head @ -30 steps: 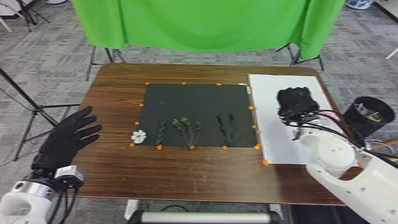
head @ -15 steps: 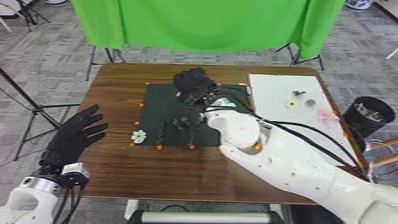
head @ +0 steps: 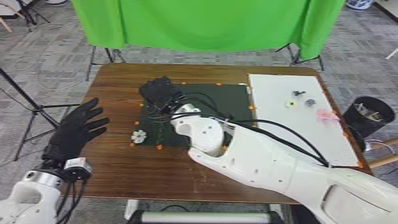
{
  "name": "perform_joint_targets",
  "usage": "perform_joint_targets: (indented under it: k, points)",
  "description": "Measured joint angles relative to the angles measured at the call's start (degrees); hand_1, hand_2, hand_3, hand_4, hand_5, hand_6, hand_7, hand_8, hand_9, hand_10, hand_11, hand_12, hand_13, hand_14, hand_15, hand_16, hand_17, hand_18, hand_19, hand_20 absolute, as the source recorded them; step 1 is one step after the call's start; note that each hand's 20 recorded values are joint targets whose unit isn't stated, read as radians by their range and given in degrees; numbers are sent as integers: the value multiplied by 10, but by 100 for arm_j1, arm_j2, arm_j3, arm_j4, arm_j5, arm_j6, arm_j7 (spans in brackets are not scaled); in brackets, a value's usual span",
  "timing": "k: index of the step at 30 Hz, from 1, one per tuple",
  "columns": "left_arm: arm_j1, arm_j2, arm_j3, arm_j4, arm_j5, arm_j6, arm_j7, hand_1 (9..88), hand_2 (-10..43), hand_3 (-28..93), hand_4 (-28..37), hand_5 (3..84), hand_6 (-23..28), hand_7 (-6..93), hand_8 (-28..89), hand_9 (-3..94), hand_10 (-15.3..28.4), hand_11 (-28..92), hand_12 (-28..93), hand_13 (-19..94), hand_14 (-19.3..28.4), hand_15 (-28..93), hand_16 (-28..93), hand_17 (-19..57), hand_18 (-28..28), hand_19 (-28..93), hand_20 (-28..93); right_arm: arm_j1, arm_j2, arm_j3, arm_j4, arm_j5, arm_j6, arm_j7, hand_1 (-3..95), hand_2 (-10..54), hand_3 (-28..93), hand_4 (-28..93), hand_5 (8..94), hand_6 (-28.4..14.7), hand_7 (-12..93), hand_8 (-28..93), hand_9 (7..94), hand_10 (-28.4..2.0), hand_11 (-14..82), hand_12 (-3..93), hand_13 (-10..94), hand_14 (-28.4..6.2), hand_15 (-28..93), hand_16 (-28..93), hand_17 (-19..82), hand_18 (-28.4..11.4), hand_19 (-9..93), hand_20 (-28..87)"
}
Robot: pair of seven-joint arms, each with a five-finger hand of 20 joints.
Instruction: Arrange flowers
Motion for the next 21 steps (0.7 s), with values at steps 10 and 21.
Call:
perform_joint_targets:
  k: [10, 21]
  points:
    - [-123, 58, 54, 19, 2, -6, -12, 255, -27, 694, -239, 226, 21, 216, -115, 188, 109, 222, 171, 186, 149, 373, 1, -88, 225, 474, 105, 77, -179, -159, 432, -45, -81, 156, 490, -95, 847, -282, 785, 52, 399, -23, 937, -23, 118, 437, 815, -11, 624, 340, 402, -210, 932, 471]
    - [-192, 69, 90, 31, 6, -14, -25, 253, -27, 695, -239, 226, 21, 218, -116, 189, 110, 222, 171, 186, 149, 374, 1, -87, 225, 474, 105, 90, -293, -161, 657, -70, -302, 296, 447, -95, 824, -283, 768, 45, 395, -15, 926, -26, 107, 437, 800, -16, 643, 317, 392, -210, 932, 471]
